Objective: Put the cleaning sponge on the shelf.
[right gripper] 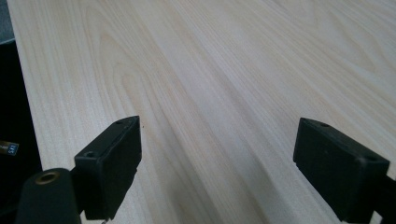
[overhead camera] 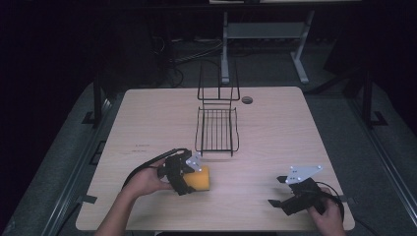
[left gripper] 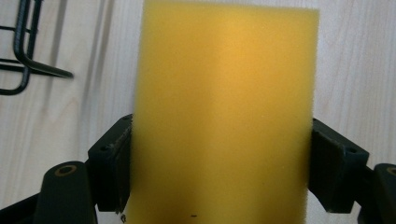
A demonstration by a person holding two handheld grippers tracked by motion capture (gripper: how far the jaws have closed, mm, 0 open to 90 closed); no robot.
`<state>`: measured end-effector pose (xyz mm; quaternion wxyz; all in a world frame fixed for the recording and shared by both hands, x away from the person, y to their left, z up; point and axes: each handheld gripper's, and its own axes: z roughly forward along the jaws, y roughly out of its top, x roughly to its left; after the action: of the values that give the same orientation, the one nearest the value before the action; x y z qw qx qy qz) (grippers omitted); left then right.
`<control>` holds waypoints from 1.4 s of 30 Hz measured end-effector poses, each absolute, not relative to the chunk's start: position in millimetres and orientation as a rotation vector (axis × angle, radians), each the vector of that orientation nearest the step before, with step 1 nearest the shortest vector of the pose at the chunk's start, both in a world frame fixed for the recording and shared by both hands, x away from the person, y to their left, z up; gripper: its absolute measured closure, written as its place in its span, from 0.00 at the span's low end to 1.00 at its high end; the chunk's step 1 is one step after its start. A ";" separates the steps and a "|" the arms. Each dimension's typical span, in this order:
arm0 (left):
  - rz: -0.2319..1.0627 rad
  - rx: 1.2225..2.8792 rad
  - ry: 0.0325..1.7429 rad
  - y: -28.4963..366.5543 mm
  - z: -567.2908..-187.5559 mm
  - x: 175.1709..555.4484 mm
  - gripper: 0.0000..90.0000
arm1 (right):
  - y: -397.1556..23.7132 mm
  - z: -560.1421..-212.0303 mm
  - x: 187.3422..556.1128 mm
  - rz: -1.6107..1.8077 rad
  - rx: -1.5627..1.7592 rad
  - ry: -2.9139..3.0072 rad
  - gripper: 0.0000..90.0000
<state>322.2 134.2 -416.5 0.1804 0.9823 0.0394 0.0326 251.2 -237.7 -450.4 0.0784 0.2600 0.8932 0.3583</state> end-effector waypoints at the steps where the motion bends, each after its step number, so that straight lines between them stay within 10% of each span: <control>1: 0.091 2.777 0.110 133.8 -415.4 322.6 0.24 | -237.8 -450.3 251.2 1.074 0.778 2.674 0.17; 42: 0.108 2.741 0.011 106.2 -385.4 356.1 0.24 | -236.9 -452.6 248.5 1.048 0.813 2.665 0.17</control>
<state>356.1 106.2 -385.4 0.1978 0.9795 0.0039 0.0387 248.5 -236.9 -452.6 0.0826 0.2721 0.8922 0.3508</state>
